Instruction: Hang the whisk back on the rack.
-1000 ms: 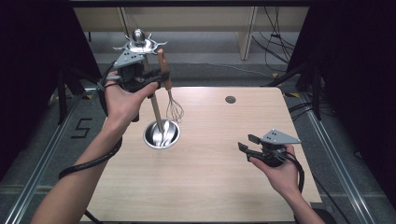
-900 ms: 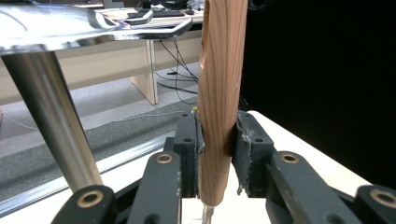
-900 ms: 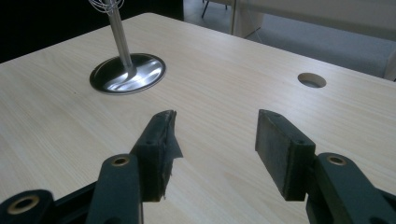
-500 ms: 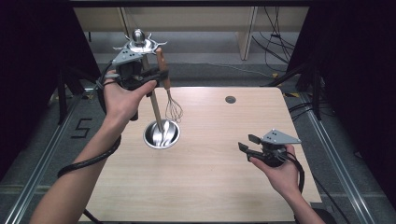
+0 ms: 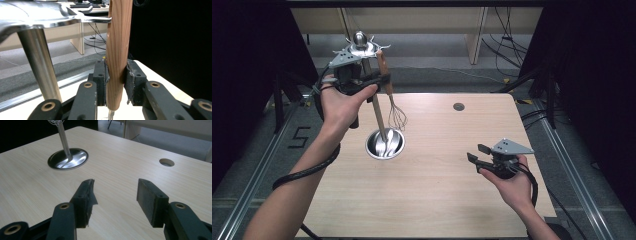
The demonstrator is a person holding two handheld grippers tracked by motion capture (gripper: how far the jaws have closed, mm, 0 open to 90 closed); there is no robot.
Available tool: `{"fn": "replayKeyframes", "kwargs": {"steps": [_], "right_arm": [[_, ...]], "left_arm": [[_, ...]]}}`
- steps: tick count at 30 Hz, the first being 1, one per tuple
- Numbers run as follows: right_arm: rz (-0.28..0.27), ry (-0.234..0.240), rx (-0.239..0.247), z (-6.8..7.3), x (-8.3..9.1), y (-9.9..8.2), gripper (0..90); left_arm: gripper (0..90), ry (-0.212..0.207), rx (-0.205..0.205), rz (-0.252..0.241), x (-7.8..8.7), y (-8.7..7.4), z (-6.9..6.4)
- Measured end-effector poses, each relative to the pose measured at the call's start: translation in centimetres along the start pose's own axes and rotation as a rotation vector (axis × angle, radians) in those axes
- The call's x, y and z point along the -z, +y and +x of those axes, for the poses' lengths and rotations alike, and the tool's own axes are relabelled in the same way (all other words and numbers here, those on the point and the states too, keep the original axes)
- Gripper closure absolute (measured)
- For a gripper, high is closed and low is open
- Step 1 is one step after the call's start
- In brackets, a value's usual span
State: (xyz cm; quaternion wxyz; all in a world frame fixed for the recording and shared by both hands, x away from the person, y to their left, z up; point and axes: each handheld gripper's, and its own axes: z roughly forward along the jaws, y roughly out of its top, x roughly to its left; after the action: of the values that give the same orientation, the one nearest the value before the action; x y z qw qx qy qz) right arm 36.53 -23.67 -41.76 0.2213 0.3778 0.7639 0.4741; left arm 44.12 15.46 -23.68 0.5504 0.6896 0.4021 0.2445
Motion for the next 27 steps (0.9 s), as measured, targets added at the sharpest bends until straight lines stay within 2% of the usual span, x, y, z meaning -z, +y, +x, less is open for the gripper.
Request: {"fn": "replayKeyframes", "kwargs": {"steps": [5, 7, 9, 10, 11, 13, 19, 20, 24, 25, 27], "right_arm": [[-0.005, -0.005, -0.003, 0.0, 0.0, 0.0, 48.3], [-0.013, -0.008, 0.02, -0.1, -0.1, -0.1, 48.3], [-0.012, -0.008, 0.018, -0.1, -0.1, -0.1, 48.3], [-0.008, -0.007, 0.014, -0.1, -0.1, -0.1, 48.3], [0.01, 0.001, -0.028, 0.2, 0.0, -0.1, 48.3], [0.003, -0.003, -0.007, 0.0, 0.0, -0.1, 48.3], [0.005, -0.003, -0.006, 0.0, 0.0, -0.1, 48.3], [-0.007, -0.012, 0.011, -0.1, -0.1, -0.1, 48.3], [-0.007, -0.012, 0.012, -0.2, -0.1, -0.1, 48.3], [-0.012, -0.011, 0.007, -0.1, -0.2, -0.2, 48.3], [0.018, 0.001, -0.023, 0.1, 0.0, -0.2, 48.3]], "left_arm": [[72.1, 0.001, 0.011, 0.0, 0.0, 0.0, 0.3], [72.1, 0.001, 0.014, 0.0, 0.0, 0.0, 0.4], [72.0, 0.002, 0.022, -0.001, 0.0, -0.1, 0.5], [72.1, 0.002, 0.021, -0.001, 0.0, -0.1, 0.5], [72.1, 0.003, 0.025, -0.002, 0.0, -0.2, 0.6], [72.0, 0.003, 0.027, -0.002, 0.1, -0.2, 0.7], [72.0, 0.007, 0.033, -0.007, 0.2, -0.4, 0.9], [72.0, 0.009, 0.034, -0.006, 0.2, -0.4, 1.0], [71.6, 0.013, 0.036, -0.006, 0.3, -0.7, 1.2], [71.4, 0.015, 0.038, -0.004, 0.2, -0.8, 1.3], [70.9, 0.017, 0.041, -0.003, 0.2, -1.0, 1.4]]}}
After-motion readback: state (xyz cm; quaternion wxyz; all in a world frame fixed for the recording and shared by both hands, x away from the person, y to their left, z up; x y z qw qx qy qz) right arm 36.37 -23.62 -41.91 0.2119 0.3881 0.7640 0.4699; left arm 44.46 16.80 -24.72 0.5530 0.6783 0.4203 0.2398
